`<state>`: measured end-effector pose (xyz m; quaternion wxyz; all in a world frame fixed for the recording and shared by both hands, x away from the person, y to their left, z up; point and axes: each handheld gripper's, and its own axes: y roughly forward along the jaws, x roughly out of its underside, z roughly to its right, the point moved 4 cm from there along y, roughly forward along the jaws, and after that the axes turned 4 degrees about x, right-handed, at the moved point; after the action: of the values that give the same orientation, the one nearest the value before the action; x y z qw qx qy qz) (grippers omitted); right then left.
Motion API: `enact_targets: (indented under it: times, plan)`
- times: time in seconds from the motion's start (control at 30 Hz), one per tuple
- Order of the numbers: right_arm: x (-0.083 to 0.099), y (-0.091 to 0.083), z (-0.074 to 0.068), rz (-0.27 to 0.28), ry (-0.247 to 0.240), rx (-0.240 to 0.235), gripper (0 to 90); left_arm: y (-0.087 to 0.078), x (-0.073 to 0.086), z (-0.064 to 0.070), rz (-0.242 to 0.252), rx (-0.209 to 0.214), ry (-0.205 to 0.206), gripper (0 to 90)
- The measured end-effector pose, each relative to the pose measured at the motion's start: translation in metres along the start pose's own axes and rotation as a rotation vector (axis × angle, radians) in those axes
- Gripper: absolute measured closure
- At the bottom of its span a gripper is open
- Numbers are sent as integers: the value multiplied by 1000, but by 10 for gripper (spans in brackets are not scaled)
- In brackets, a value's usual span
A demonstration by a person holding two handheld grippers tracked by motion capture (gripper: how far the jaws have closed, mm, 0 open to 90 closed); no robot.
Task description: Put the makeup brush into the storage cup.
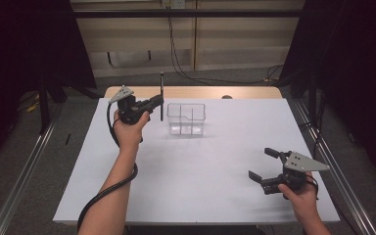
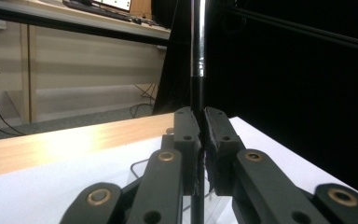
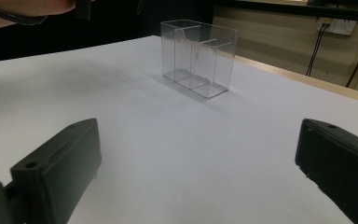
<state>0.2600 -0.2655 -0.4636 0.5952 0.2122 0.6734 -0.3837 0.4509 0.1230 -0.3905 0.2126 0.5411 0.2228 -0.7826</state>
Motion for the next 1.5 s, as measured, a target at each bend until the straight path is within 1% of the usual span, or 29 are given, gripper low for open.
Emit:
enact_targets:
  times: [0.03, 0.13, 0.2, 0.23, 0.33, 0.37, 0.47, 0.53, 0.63, 0.67, 0.77, 0.83, 0.9, 0.97, 1.1, 1.2, 1.5]
  plan:
    - [0, 0, 0, 0, -1, 0, 0, 1, -1, 0, 1, 0, 7, 842]
    - [0, 0, -1, 0, 0, -1, 0, 4, -3, 2, 3, 4, 12, 842]
    - [0, 0, -1, -1, 1, -2, 0, 6, -4, 2, 1, 4, 13, 842]
    - [0, 0, -1, -2, 0, -2, 0, 7, -4, 2, 5, 5, 6, 842]
    - [0, 0, 0, -2, 0, -2, 0, 9, -5, 2, 2, 4, 16, 842]
    - [0, 0, 0, -3, 0, -4, 0, 10, -6, 2, 12, 6, 8, 842]
    - [0, 0, -1, -4, 0, -5, 0, 11, -7, 2, 10, 6, 15, 842]
    - [1, 0, -1, -4, 0, -8, 0, 13, -8, 3, 14, 8, 10, 842]
    - [0, 1, -1, -2, -1, -5, 0, 16, -8, 3, 15, 15, 13, 842]
    - [0, 1, -1, -2, -2, -5, 0, 18, -8, 4, 22, 16, 5, 842]
    - [1, 1, -1, -2, -1, -4, 0, 21, -7, 3, 21, 18, 7, 842]
    - [1, 1, -1, -3, 0, -7, 0, 24, -6, 3, 21, 17, -3, 842]
    - [1, 0, -1, -4, 0, -9, 0, 25, -5, 3, 13, 22, 0, 842]
    - [1, 0, 0, -3, 1, -7, 0, 27, -4, 3, 17, 24, -7, 842]
    - [1, 0, 0, -3, 1, -8, 0, 30, -5, 4, 18, 25, -6, 842]
    - [0, 0, -1, -2, -1, -11, 0, 32, -7, 5, 16, 26, 2, 842]
    - [0, 1, 0, 1, 0, -10, 0, 39, -9, 8, 19, 34, 3, 842]
